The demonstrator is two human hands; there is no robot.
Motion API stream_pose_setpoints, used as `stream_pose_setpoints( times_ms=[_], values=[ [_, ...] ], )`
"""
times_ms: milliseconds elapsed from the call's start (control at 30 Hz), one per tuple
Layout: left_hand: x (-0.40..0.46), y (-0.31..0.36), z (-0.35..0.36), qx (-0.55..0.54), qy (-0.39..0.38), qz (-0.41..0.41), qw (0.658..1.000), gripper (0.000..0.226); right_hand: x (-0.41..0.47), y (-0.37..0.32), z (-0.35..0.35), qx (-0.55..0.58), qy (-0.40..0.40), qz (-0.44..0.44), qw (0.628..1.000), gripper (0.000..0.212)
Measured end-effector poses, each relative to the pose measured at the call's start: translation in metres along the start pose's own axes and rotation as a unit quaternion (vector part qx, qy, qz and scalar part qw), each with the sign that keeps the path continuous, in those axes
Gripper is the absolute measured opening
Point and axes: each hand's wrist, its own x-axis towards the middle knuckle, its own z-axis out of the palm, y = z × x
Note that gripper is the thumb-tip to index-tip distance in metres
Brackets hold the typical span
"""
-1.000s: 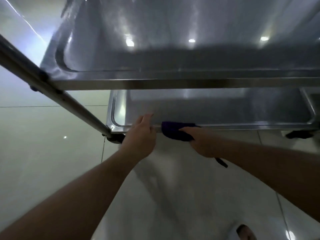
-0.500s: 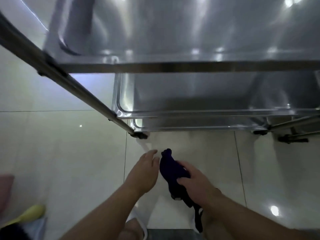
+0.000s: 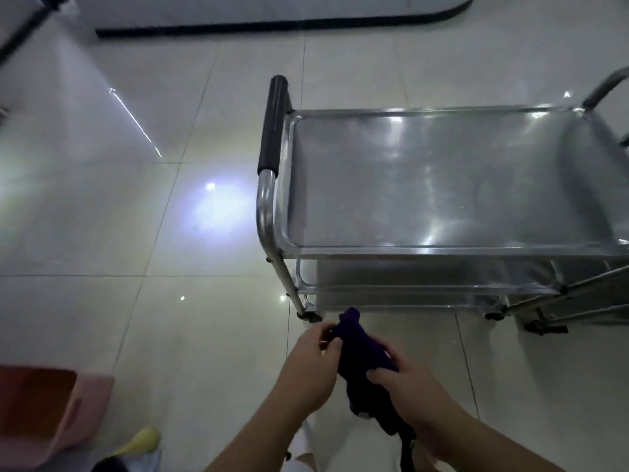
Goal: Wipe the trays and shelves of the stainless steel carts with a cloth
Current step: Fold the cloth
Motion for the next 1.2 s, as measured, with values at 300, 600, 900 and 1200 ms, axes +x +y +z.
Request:
stream_pose_setpoints(
  times_ms=[300,600,900,1200],
  values=[
    [-0.077,0.035,-0.110,-0.012,-0.057,0.074,0.995,0.007,-0.098,-0.035,0.078,0.138,0.025,-0.082,0.987,0.040],
    [-0.098,0.088,-0.155,-0.037,-0.121,0.171,0.977,0.008,-0.118,-0.063,0.088,0.249,0.031,-0.045,0.967,0.036],
    [-0.074,0.168,-0.185,-0.034,-0.145,0.160,0.976,0.008,-0.064,-0.153,0.046,0.134,-0.025,-0.105,0.985,0.080],
    [-0.015,0.220,-0.218,-0.111,0.013,0.076,0.991,0.015,0.004,-0.246,-0.007,0.060,-0.093,-0.139,0.984,0.031]
  ],
)
